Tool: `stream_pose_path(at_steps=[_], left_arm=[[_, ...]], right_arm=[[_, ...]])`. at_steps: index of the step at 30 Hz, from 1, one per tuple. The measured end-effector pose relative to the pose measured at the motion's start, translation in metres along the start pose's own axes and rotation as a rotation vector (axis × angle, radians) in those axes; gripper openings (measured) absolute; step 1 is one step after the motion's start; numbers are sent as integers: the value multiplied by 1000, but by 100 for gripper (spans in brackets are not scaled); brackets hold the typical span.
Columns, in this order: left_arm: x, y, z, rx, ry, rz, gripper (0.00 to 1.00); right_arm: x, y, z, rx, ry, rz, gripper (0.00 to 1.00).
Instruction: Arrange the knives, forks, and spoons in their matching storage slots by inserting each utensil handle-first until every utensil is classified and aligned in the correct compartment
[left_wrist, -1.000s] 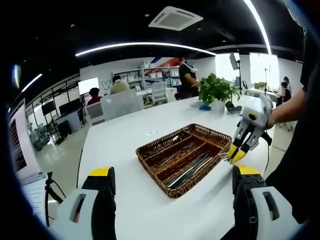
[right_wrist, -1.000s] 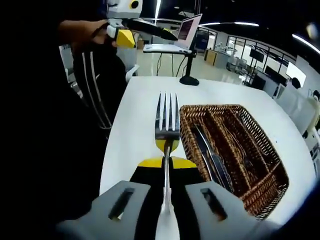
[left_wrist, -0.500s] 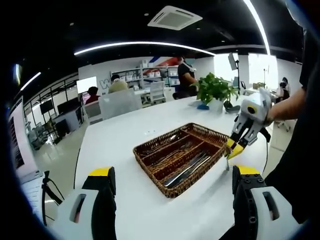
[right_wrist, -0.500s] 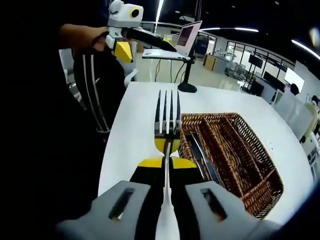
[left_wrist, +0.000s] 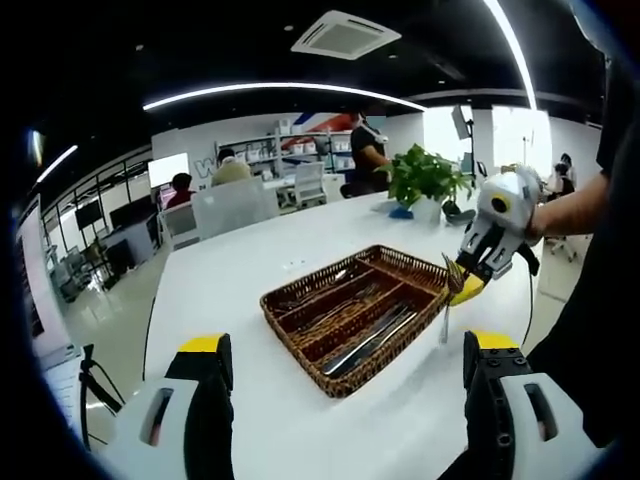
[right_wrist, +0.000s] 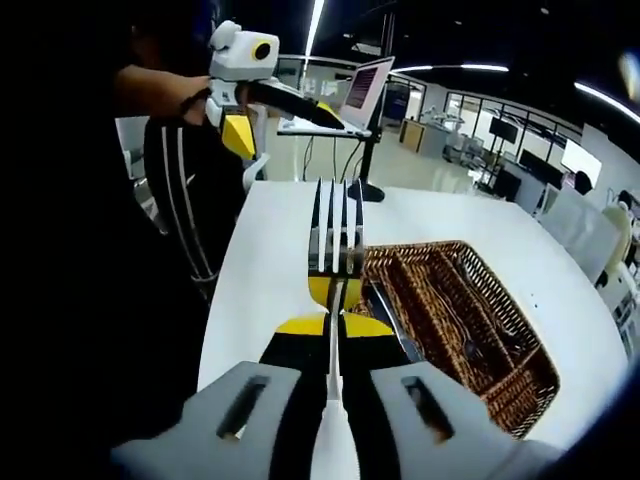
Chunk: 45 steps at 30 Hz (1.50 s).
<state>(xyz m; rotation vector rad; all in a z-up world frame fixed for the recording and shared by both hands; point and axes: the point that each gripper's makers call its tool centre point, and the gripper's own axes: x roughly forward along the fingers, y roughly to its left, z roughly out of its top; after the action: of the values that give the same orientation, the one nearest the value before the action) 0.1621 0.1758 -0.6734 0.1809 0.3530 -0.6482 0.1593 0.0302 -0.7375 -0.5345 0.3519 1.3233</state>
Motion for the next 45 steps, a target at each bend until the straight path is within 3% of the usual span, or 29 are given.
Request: stream_pose_path(at_steps=[12, 16, 19, 20, 21, 23, 24, 25, 27, 33, 41, 45], left_arm=[[16, -17, 2, 29, 2, -87, 94], [24, -42, 9, 41, -23, -207, 90], [40, -68, 15, -28, -67, -300, 80], [48, -85, 12, -56, -61, -372, 77], [55, -94, 8, -49, -48, -402, 74], [69, -105, 5, 8, -38, -410, 67], [72, -108, 9, 5, -50, -416, 63], [73, -112, 18, -34, -99, -438, 58], [72, -116, 28, -79, -138, -470, 52], [69, -110, 27, -19, -120, -485, 32], [67, -120, 26, 50, -122, -547, 21], [66, -124, 29, 49, -133, -559, 7]], right_arm=[[-17, -4, 45, -27, -86, -9, 1], [-20, -2, 60, -37, -118, 1, 1], [-22, 1, 71, -44, -139, 12, 1], [-21, 2, 74, -39, -150, 19, 1], [-20, 3, 75, -37, -155, 21, 1], [-17, 5, 76, -40, -155, 25, 1], [-17, 6, 77, -43, -155, 26, 0], [-17, 7, 78, -44, -159, 29, 0], [-17, 9, 79, -37, -165, 34, 0], [-20, 14, 85, -32, -188, 42, 0], [-26, 18, 95, -22, -226, 58, 0], [-28, 18, 98, -9, -240, 60, 1]])
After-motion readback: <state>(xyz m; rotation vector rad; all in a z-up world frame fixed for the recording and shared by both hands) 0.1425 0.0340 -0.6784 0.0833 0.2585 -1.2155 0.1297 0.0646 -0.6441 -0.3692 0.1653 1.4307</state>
